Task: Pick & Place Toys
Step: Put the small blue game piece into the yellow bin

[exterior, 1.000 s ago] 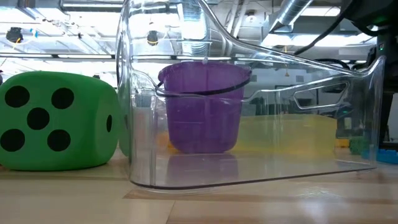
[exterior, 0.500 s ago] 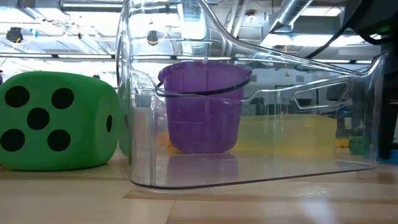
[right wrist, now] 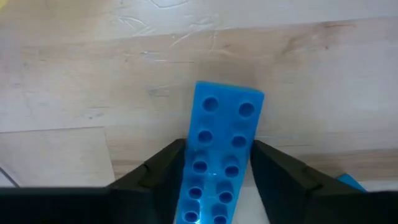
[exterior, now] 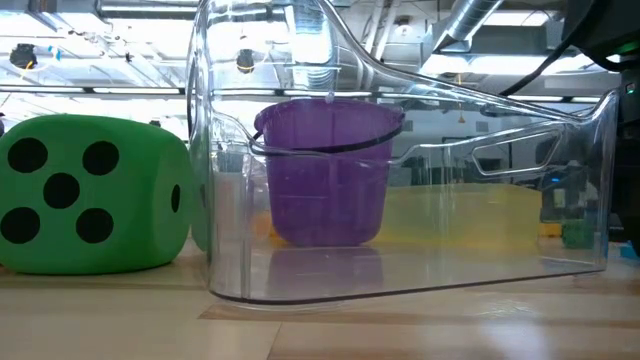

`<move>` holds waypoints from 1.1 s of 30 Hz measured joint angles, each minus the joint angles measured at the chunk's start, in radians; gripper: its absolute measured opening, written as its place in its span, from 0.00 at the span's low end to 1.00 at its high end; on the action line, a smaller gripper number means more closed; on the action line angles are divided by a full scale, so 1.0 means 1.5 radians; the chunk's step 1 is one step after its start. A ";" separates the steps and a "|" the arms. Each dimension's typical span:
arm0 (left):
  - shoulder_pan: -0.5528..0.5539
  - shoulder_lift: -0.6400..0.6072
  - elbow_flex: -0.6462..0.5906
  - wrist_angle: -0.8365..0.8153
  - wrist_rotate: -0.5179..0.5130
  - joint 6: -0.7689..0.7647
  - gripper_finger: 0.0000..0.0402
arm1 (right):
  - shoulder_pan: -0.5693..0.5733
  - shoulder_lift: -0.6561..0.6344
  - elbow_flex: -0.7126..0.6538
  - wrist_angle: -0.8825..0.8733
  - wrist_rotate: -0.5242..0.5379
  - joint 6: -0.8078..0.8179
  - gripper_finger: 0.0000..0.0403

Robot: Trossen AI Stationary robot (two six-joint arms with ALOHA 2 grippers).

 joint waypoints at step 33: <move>0.000 0.000 0.000 0.000 -0.005 0.003 0.51 | 0.006 -0.244 0.091 -0.306 0.199 -0.114 0.31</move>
